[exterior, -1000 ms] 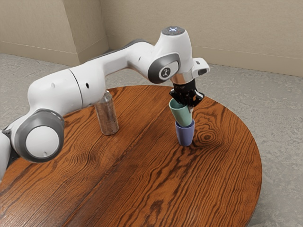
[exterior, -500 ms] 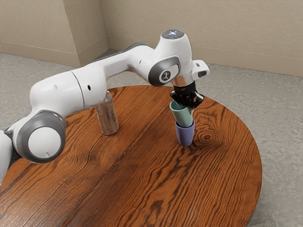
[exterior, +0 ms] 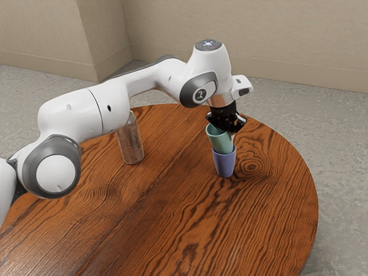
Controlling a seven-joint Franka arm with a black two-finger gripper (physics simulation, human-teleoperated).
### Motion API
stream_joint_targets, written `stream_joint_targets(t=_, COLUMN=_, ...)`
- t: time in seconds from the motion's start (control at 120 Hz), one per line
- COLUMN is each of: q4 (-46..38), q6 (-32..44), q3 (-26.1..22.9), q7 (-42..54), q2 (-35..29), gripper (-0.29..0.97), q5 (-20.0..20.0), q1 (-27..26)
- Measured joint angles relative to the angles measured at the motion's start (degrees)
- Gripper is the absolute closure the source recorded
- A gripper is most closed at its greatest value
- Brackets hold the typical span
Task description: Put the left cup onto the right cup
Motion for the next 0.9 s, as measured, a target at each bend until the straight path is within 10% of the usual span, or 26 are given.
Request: stream_joint_targets(t=0.9, q4=-0.9, q6=-0.3, q3=0.0, q7=0.4, q2=-3.8, gripper=0.49, q5=-0.6, q1=-1.0)
